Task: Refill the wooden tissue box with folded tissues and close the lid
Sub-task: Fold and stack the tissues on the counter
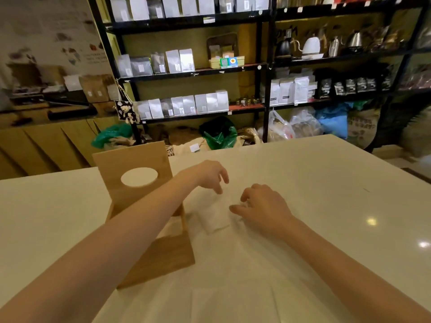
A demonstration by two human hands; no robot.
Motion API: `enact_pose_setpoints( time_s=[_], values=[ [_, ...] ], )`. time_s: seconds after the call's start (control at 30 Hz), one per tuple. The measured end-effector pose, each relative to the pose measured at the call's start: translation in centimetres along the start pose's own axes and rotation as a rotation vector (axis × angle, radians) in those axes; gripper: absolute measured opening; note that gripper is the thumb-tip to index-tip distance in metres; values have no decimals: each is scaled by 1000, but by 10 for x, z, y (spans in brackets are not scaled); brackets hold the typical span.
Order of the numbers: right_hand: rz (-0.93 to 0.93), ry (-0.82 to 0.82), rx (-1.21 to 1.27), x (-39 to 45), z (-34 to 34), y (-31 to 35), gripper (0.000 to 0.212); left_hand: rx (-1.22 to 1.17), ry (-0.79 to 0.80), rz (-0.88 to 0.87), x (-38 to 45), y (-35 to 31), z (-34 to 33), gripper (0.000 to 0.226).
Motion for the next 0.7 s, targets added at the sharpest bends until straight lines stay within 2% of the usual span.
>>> enact_pose_setpoints(
  time_s=[0.1,0.5,0.63,0.7],
  values=[
    [65,15,-85,0,-6,-1,42,76,57,-31,10,2,-12,41],
    [81,-49,60,1,-14,-2,20,112,92,-82,14,2,-19,23],
    [40,-71,266,1,-3,-7,8,120,63,-90,11,-1,-14,24],
    [-7,-91,417,4,8,-10,10,64,0,-86,4,-4,-6,23]
  ],
)
Point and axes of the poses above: each hand's wrist, its own x-axis towards the middle knuckle, its own z-axis out of the back of the hand, y = z × x, the point moved 3 cm from there along x, towards the middle knuckle, and after that the axes turned 6 degrees about -y, right-handed, at the moved point
